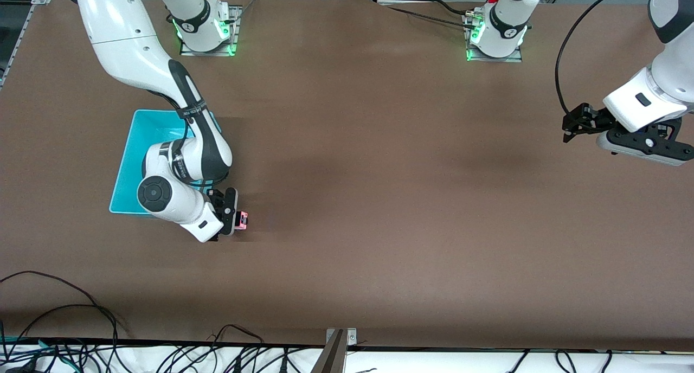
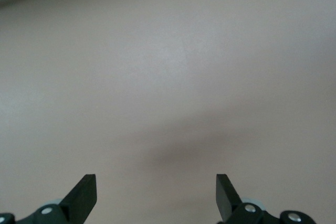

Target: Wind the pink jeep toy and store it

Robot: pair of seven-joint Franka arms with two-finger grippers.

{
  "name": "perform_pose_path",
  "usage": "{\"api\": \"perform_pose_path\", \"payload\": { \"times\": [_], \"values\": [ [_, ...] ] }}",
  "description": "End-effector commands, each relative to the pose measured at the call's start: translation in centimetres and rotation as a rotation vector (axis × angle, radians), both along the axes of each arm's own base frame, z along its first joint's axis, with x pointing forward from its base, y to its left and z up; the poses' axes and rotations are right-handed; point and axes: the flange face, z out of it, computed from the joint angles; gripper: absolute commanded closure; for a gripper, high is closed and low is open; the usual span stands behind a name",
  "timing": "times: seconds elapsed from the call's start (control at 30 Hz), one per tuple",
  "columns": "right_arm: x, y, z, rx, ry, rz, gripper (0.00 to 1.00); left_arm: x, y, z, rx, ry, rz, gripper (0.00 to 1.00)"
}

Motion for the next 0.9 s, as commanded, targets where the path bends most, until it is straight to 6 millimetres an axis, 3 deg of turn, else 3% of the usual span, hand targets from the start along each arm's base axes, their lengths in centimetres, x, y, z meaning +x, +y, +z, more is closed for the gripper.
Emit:
{"api": "perform_pose_path", "payload": {
  "times": [0.0, 0.13, 0.23, 0.63, 0.73, 0.87],
  "values": [
    [0.3, 1.3, 0.2, -0.007, -0.016, 0.045, 0.58, -1.9, 0.8, -0.2, 0.024, -0.019, 0.028, 0.0],
    [0.5, 1.5, 0.9, -0.03, -0.03, 0.072, 0.7, -1.8, 1.2, -0.3, 0.022, -0.014, 0.037, 0.0],
    [0.8, 1.4, 2.0, -0.047, -0.047, 0.091, 0.72, -1.7, 1.0, 0.0, 0.024, 0.01, 0.038, 0.0],
    [-0.4, 0.6, 11.7, -0.049, 0.014, 0.079, 0.72, -1.4, 0.7, -0.2, 0.022, 0.027, 0.032, 0.0],
    [-0.9, -0.6, 14.6, -0.049, 0.033, 0.066, 0.72, -1.4, 0.9, -0.2, 0.025, 0.028, 0.037, 0.0],
    [-1.7, -3.8, 18.4, -0.038, 0.078, 0.03, 0.72, -1.3, 1.5, -0.5, 0.024, 0.034, 0.041, 0.0]
  ]
}}
